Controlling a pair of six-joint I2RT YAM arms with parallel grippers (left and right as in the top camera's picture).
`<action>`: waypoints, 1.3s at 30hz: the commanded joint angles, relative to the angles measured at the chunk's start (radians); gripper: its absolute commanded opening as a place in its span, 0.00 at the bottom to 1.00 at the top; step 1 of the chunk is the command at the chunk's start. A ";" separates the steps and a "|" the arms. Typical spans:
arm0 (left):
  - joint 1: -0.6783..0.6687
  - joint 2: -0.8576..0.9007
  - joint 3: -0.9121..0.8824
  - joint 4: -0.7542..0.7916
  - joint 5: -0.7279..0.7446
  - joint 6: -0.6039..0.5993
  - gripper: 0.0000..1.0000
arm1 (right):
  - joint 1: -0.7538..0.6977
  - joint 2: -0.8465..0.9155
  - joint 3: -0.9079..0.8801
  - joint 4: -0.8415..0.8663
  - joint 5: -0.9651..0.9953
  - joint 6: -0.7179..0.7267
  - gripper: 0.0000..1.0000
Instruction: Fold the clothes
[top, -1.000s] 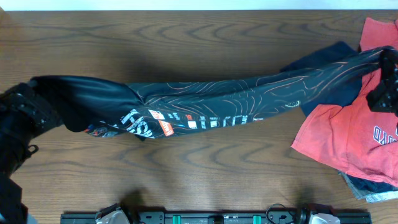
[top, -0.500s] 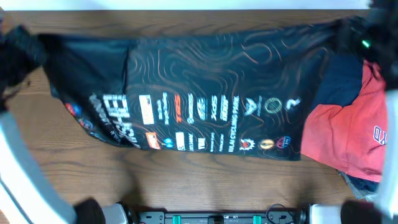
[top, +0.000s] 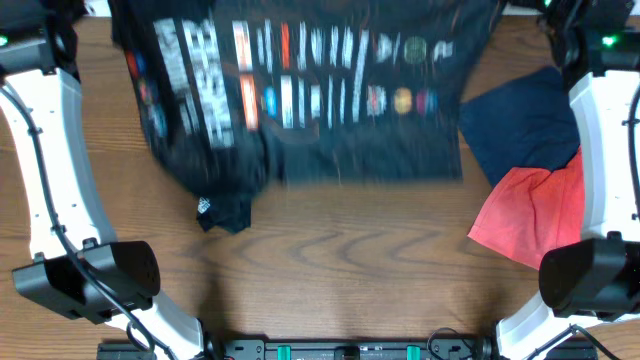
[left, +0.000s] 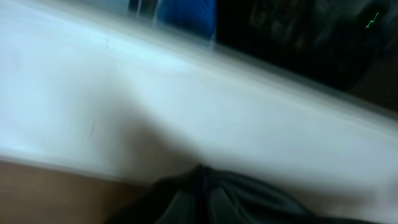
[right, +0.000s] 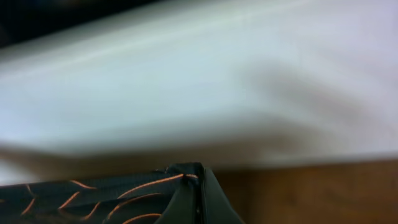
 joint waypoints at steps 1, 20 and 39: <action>0.032 -0.046 0.133 0.082 0.005 -0.129 0.06 | -0.012 -0.044 0.144 0.007 0.042 0.066 0.01; 0.143 -0.037 0.259 -1.127 0.212 0.285 0.06 | -0.008 -0.041 0.191 -0.894 0.243 -0.059 0.01; 0.124 -0.191 -0.568 -1.192 -0.060 0.287 0.06 | 0.004 -0.106 -0.499 -1.007 0.053 -0.060 0.01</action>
